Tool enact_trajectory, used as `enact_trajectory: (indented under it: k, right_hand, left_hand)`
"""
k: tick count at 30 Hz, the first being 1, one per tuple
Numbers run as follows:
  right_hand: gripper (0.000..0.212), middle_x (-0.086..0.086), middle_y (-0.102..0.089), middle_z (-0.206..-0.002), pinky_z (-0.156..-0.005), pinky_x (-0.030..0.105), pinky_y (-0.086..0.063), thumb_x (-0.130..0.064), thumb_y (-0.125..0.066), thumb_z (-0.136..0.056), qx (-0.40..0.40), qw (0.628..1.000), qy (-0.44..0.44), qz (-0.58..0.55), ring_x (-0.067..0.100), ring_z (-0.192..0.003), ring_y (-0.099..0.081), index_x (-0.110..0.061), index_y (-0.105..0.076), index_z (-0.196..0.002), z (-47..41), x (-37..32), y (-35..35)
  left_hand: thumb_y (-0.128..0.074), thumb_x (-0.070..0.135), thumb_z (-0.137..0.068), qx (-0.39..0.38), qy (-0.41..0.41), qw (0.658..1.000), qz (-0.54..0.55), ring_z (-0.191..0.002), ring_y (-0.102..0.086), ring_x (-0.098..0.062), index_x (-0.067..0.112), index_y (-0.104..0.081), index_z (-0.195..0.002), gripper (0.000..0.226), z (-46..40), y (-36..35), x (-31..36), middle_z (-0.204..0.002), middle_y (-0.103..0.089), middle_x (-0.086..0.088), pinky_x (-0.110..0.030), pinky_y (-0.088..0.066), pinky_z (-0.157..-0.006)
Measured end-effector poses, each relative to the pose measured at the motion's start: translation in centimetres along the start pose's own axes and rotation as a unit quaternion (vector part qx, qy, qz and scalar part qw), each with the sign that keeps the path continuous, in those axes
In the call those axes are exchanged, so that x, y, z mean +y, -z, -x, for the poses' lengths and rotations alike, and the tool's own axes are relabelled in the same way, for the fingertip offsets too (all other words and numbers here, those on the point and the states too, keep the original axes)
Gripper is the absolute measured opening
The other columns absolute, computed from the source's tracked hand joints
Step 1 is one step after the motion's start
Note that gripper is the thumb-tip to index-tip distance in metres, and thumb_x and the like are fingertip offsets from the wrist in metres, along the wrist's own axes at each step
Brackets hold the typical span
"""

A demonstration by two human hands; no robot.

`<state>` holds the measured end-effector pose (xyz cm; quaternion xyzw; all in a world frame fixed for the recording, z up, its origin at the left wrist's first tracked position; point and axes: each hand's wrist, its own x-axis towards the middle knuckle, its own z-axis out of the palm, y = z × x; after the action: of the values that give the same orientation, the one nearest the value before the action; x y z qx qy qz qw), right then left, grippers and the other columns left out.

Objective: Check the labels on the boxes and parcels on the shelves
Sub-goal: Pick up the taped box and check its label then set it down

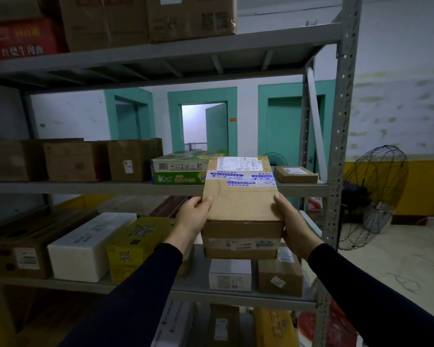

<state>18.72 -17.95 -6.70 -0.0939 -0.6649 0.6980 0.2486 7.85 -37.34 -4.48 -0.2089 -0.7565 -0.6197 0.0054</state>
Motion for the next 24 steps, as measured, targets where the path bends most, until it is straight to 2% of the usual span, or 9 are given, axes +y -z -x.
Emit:
enact_trajectory:
  k: [3, 7, 9, 11, 14, 16, 18, 21, 24]
  right_hand:
    - [0.032, -0.01, -0.063, -0.119, -0.075, 0.03, -0.046, -0.05, -0.03, -0.107, 0.022, 1.0, 0.011, -0.008, 0.007, -0.103, -0.059, -0.043, -0.06, -0.116, -0.2, -0.7, 0.9]
    - [0.03, -0.015, -0.058, -0.118, -0.083, 0.024, -0.049, -0.033, -0.041, -0.108, 0.094, 0.986, 0.07, 0.115, 0.003, -0.099, -0.057, -0.028, -0.05, -0.137, -0.6, -1.7, 2.9]
    - [0.06, 0.0, -0.061, -0.129, -0.088, 0.035, -0.056, -0.048, -0.058, -0.097, 0.09, 0.985, 0.03, 0.145, 0.015, -0.105, -0.064, -0.016, -0.044, -0.146, -0.9, -2.0, 4.0]
    - [0.079, 0.01, -0.068, -0.125, -0.093, 0.044, -0.057, -0.064, -0.066, -0.084, 0.02, 0.996, -0.075, 0.042, 0.024, -0.1, -0.07, -0.014, -0.05, -0.143, -1.2, -2.1, 4.8]
    - [0.044, 0.008, -0.076, -0.097, -0.076, 0.039, -0.06, -0.054, -0.055, -0.096, -0.028, 0.987, -0.124, -0.095, 0.024, -0.078, -0.073, -0.019, -0.067, -0.119, -0.7, -2.3, 4.8]
    - [0.038, 0.006, -0.077, -0.09, -0.072, 0.038, -0.058, -0.05, -0.05, -0.1, -0.018, 0.986, -0.123, -0.112, 0.021, -0.072, -0.073, -0.019, -0.067, -0.116, -0.6, -1.9, 4.6]
    - [0.035, 0.005, -0.077, -0.089, -0.075, 0.036, -0.056, -0.046, -0.048, -0.102, -0.015, 0.986, -0.118, -0.115, 0.019, -0.072, -0.072, -0.018, -0.066, -0.113, -0.5, -1.9, 4.1]
    - [0.033, 0.004, -0.077, -0.087, -0.07, 0.032, -0.058, -0.042, -0.048, -0.103, -0.025, 0.988, -0.134, -0.078, 0.018, -0.071, -0.073, -0.015, -0.065, -0.11, -0.2, -2.1, 3.2]
    - [0.038, 0.005, -0.078, -0.088, -0.068, 0.034, -0.059, -0.046, -0.045, -0.103, -0.037, 0.989, -0.131, -0.064, 0.018, -0.071, -0.074, -0.015, -0.066, -0.109, 0.2, -1.9, 1.9]
  left_hand:
    - [-0.046, 0.038, -0.103, -0.013, 0.032, 0.999, 0.025, -0.095, -0.065, -0.025, 0.016, -0.063, -0.11, 0.029, -0.6, -0.9, 0.2, -0.106, -0.069, -0.008, -0.042, -0.055, -0.084]
    - [-0.036, 0.032, -0.108, -0.029, 0.122, 0.982, 0.142, -0.08, -0.059, -0.026, 0.011, -0.057, -0.117, 0.031, -0.8, -1.4, 0.3, -0.096, -0.062, -0.012, -0.036, -0.049, -0.071]
    - [-0.036, 0.031, -0.108, -0.042, 0.152, 0.969, 0.189, -0.08, -0.062, -0.027, 0.012, -0.058, -0.121, 0.032, -0.6, -1.4, 0.0, -0.094, -0.064, -0.013, -0.038, -0.054, -0.07]
    - [-0.037, 0.032, -0.108, -0.065, 0.167, 0.962, 0.206, -0.085, -0.065, -0.028, 0.013, -0.059, -0.126, 0.034, -0.4, -1.2, -0.3, -0.099, -0.067, -0.015, -0.041, -0.058, -0.07]
    - [-0.035, 0.032, -0.107, -0.085, 0.159, 0.974, 0.14, -0.092, -0.067, -0.03, 0.014, -0.061, -0.127, 0.037, -0.5, -1.3, -0.8, -0.103, -0.069, -0.015, -0.043, -0.06, -0.076]
    - [-0.032, 0.032, -0.107, -0.076, 0.13, 0.989, 0.016, -0.102, -0.064, -0.03, 0.011, -0.057, -0.13, 0.04, -0.6, -1.5, -0.8, -0.112, -0.066, -0.014, -0.047, -0.055, -0.092]
    - [-0.033, 0.034, -0.107, -0.045, 0.066, 0.992, -0.102, -0.125, -0.052, -0.03, 0.012, -0.045, -0.145, 0.045, -0.9, -1.6, -0.4, -0.137, -0.054, -0.011, -0.045, -0.043, -0.108]
    - [-0.038, 0.043, -0.106, -0.051, -0.023, 0.998, -0.04, -0.144, -0.033, -0.025, 0.019, -0.031, -0.155, 0.056, -1.0, -2.1, 1.2, -0.155, -0.037, -0.005, -0.04, -0.028, -0.117]
    - [-0.038, 0.057, -0.1, -0.069, -0.018, 0.995, 0.07, -0.14, -0.042, -0.024, 0.025, -0.042, -0.15, 0.06, -1.8, -3.0, 1.5, -0.151, -0.046, -0.005, -0.046, -0.03, -0.118]
